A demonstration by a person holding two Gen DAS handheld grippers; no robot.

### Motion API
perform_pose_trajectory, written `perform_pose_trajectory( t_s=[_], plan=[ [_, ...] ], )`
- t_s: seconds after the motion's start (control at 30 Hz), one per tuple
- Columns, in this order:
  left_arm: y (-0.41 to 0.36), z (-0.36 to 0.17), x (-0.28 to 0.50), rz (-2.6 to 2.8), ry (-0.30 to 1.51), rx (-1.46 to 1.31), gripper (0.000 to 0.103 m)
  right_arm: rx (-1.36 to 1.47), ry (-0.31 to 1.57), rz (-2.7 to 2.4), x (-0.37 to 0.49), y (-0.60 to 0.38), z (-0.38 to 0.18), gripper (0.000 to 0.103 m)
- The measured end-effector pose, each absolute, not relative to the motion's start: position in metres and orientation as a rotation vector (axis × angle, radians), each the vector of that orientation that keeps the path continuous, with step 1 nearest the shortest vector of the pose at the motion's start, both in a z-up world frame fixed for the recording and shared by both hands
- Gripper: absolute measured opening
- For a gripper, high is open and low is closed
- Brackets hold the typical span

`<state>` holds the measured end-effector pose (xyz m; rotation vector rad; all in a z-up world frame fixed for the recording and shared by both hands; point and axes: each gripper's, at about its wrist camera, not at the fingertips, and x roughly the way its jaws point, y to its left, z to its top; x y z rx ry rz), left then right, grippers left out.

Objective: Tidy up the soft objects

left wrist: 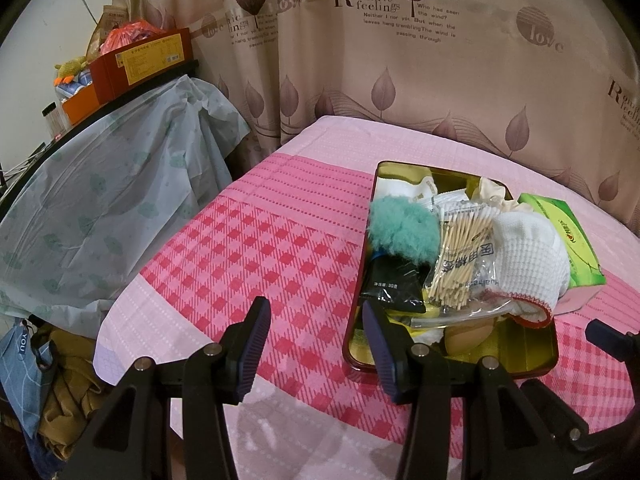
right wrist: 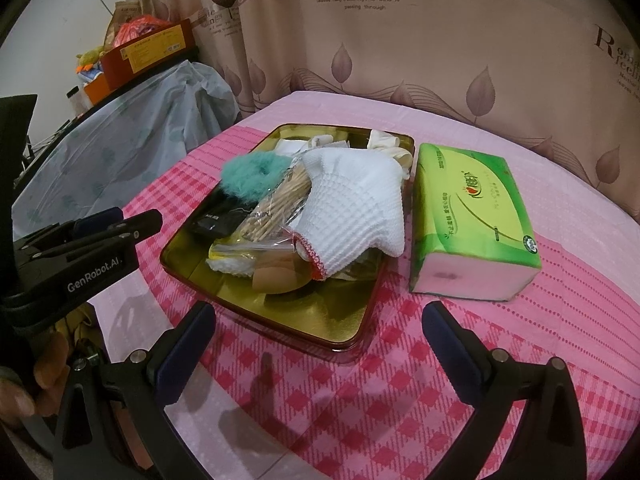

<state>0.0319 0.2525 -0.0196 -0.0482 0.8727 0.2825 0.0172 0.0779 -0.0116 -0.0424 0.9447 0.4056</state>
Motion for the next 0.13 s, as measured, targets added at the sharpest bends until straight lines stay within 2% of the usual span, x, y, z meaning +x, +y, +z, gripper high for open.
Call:
perform_pose_trajectory(
  t_s=[0.13],
  plan=[
    [0.2537,-0.0191,0.0332,0.281,0.871,-0.044,0.049,-0.042,0.946,0.407,0.0177,0.0777,-0.0119,0.102]
  ],
)
